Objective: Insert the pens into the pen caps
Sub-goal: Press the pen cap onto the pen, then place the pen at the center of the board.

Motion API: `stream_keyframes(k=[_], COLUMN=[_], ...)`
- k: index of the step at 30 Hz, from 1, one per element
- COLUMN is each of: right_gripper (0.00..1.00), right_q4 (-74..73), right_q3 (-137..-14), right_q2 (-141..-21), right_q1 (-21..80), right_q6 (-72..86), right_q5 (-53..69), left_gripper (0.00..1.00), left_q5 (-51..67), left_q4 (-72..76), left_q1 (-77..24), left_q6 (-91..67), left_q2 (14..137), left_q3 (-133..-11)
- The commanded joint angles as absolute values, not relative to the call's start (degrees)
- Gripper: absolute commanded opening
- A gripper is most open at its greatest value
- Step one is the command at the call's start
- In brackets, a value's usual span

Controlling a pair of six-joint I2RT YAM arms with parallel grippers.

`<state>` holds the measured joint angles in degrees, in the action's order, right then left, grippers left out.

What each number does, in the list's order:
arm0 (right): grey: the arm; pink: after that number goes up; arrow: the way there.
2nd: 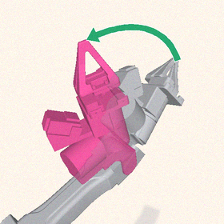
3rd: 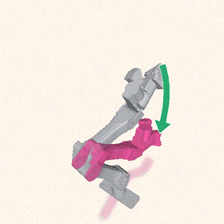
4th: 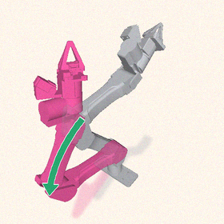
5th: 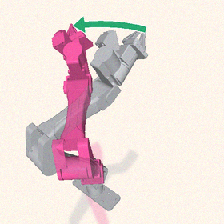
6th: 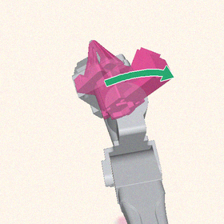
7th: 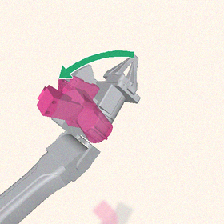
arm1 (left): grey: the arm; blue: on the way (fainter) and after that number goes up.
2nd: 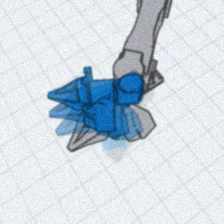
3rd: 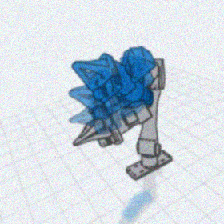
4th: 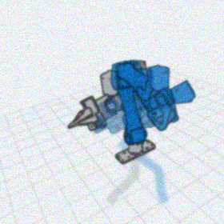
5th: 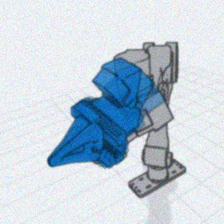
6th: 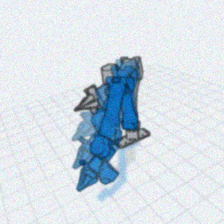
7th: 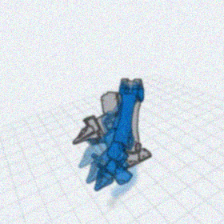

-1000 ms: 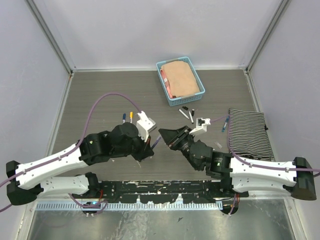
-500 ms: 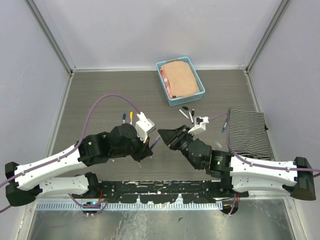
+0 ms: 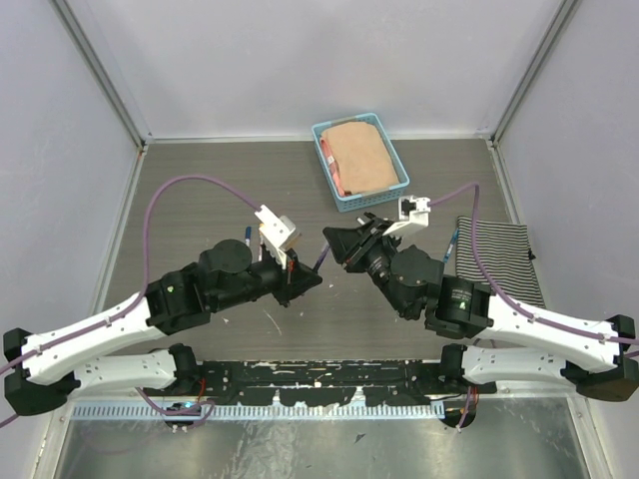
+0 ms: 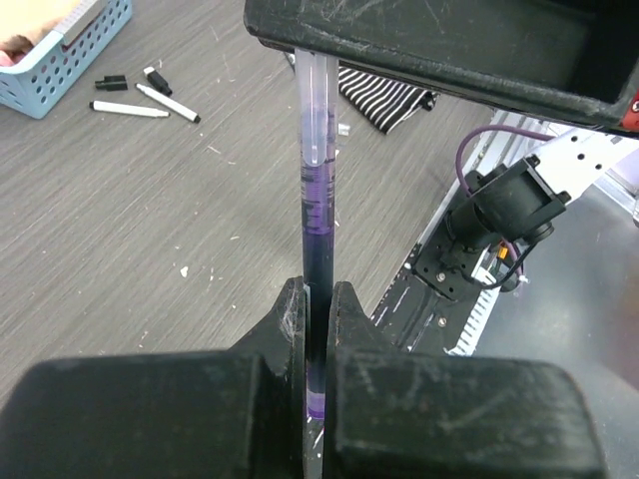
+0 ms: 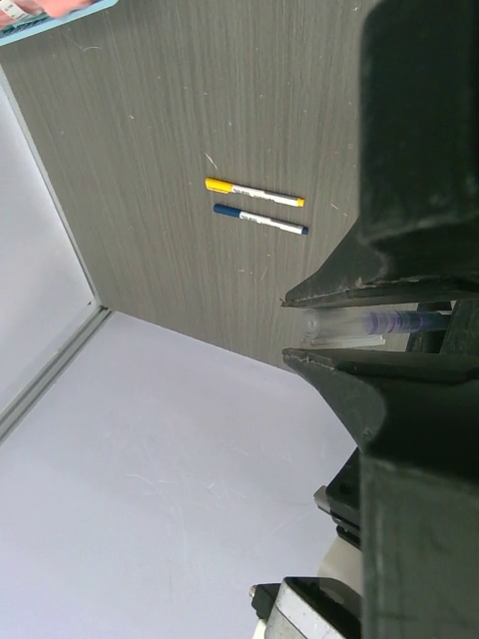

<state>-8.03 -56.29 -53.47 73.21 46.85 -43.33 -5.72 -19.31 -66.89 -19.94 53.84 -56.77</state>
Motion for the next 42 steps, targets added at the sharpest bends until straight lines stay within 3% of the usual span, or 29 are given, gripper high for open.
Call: stream_keyframes(k=[1,10,17,28,42], right_gripper=[0.17,0.27,0.5,0.59,0.6], right_q4=[-14.7,-9.2,-8.6,-15.9,-16.1], right_q3=[-57.2,-57.6,-59.4,-60.1,-56.6], right_q2=[-56.0,-51.1,-50.2,-47.5,-46.0], right_q1=[74.7,74.4,74.4,73.7,47.5], right_q6=[44.5,40.0,37.9,38.0,42.1], right_q5=[-30.6,-33.1,-34.8,-39.3,-9.6], left_gripper=[0.0,0.0,0.0,0.0,0.0], left_q5=[-10.3,-10.1,-9.7,-13.7,-21.5], left_q4=[0.1,-2.7,-3.5,-8.2,-15.5], left_q1=[-65.8,-65.9,-65.9,-65.9,-65.1], left_q6=[-19.3,-20.9,-23.0,-22.4,-23.9], left_q2=[52.1,50.6,49.3,48.5,51.4], left_q3=[-57.2,-53.2,-50.0,-50.1,-51.6])
